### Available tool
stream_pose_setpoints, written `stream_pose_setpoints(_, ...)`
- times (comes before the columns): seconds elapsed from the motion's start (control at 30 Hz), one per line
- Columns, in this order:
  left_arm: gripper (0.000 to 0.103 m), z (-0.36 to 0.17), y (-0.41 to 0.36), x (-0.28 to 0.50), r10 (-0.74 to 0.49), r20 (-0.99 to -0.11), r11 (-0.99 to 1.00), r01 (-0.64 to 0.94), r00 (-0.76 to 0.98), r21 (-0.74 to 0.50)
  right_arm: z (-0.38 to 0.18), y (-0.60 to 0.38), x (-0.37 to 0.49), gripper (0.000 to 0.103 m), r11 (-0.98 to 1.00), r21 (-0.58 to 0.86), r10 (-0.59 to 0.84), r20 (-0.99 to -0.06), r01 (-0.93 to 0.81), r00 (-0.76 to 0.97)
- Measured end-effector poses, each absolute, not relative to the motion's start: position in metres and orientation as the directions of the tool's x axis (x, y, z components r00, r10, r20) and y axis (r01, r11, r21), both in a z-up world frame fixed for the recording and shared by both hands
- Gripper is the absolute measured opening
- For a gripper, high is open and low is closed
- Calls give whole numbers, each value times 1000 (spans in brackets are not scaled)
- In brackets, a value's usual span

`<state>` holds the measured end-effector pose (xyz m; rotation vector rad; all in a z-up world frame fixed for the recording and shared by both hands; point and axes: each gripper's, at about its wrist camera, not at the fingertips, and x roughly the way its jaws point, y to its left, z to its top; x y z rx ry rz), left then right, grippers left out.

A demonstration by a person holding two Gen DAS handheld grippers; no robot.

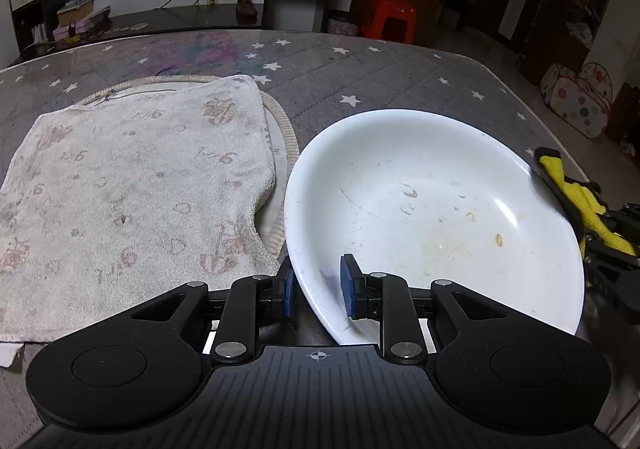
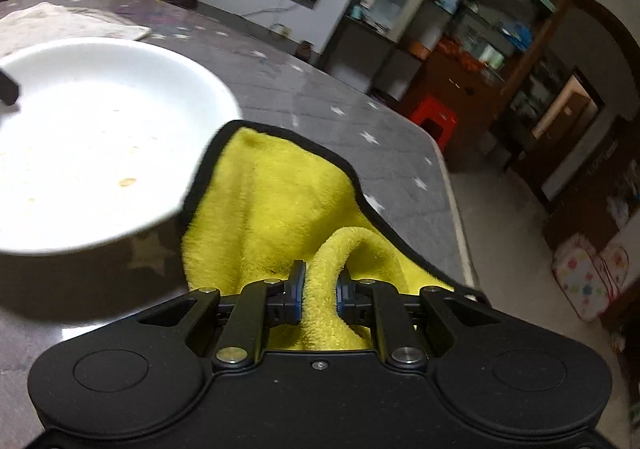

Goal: Clean bowl
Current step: 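Lift the yellow cloth out of the bowl with the right tool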

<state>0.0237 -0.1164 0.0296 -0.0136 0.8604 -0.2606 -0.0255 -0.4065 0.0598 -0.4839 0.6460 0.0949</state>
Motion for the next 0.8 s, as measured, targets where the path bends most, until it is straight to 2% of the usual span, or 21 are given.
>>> stream_pose_setpoints(0.07,25,29,-115,24,-234,-751,968,218,618,-122,57,-396,-31,15,854,-410,19,-592,-322,805)
stream_pose_setpoints(0.3,27,27,-117,26,-221,-755,971,213,618,-111,55,-394,-38,16,843,-392,95,-565,-368,820)
stream_pose_setpoints(0.33,27,27,-117,26,-218,-756,971,212,617,-107,54,-393,-39,18,841,-390,105,-561,-374,821)
stream_pose_setpoints(0.37,27,27,-118,26,-215,-757,972,212,617,-104,54,-393,-40,25,839,-388,116,-557,-381,822)
stream_pose_setpoints(0.47,28,27,-120,26,-205,-757,973,211,620,-90,53,-392,-43,38,833,-381,148,-544,-401,826)
stream_pose_setpoints(0.57,28,27,-122,25,-193,-757,975,210,625,-76,63,-400,-57,45,845,-371,146,-534,-386,833)
stream_pose_setpoints(0.8,27,27,-121,23,-198,-748,974,212,633,-78,96,-426,-96,45,902,-308,112,-508,-302,854)
